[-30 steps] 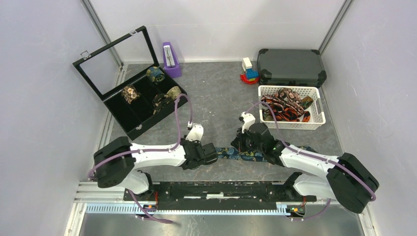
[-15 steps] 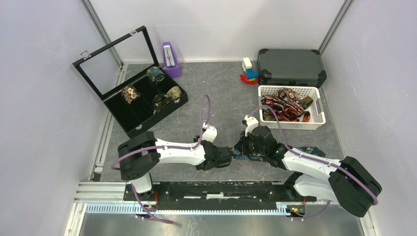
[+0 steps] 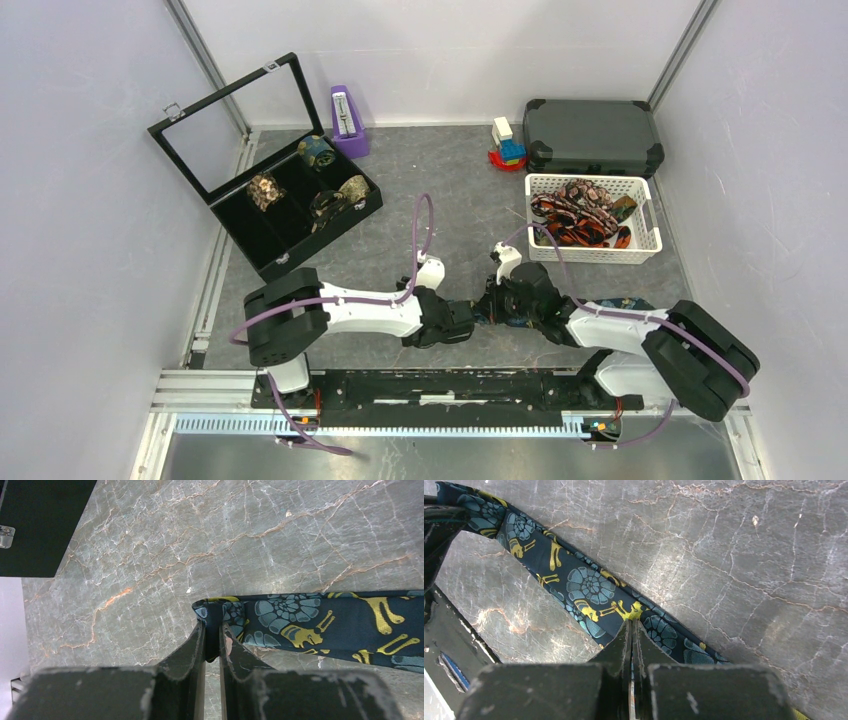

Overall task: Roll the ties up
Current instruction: Roll the tie at the center of the board.

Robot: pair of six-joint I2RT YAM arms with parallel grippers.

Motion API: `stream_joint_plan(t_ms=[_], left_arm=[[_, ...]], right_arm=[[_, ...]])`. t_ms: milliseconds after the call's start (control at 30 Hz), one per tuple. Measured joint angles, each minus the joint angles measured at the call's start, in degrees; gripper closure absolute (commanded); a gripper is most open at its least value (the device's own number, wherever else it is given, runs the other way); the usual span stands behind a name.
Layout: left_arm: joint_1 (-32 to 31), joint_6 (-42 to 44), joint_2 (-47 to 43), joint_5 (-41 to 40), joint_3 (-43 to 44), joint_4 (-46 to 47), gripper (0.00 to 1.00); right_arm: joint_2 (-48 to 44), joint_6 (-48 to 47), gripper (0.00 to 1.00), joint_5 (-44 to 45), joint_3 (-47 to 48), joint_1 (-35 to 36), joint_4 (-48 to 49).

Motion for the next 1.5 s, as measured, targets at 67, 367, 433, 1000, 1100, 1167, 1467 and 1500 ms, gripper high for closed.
stream_joint_plan(t_ms=[67,367,433,1000,1100,1167,1467,1500], left_arm=[[0.0,0.0,0.0,0.0,0.4,0.0,0.98],[-0.1,0.0,1.2,0.2,2.6,-0.1,0.98],[-0.2,0.0,2.4,0.2,3.2,-0.2,0.98],[-1.2,0.6,6.5,2.0,6.6,1.3,0.95],[-1.2,1.0,6.5,3.1,6.6,2.6,0.89],[-1.2,1.2,6.5,3.8,6.4,3.7,0.86],[-0.8,2.3,6.5,4.4,4.7,6.6,0.85],[-0.7,2.3,6.5,4.3,4.5,6.6,0.85]], right_arm=[[0.3,0.2,1.0,-0.2,-0.3,0.0,1.1],[1.1,0.8,1.0,-1.2,-1.4,0.0,4.2],[1.1,0.9,1.0,-1.3,-1.4,0.0,4.4],[1.2,1.2,1.0,-1.5,-1.9,0.0,5.4],[1.2,1.3,1.0,-1.5,-2.0,0.0,5.6],[1.2,1.3,1.0,-1.5,-2.0,0.0,5.6],[1.2,1.5,1.0,-1.6,-2.2,0.0,5.9],[1.2,1.5,1.0,-1.6,-2.2,0.0,5.8]])
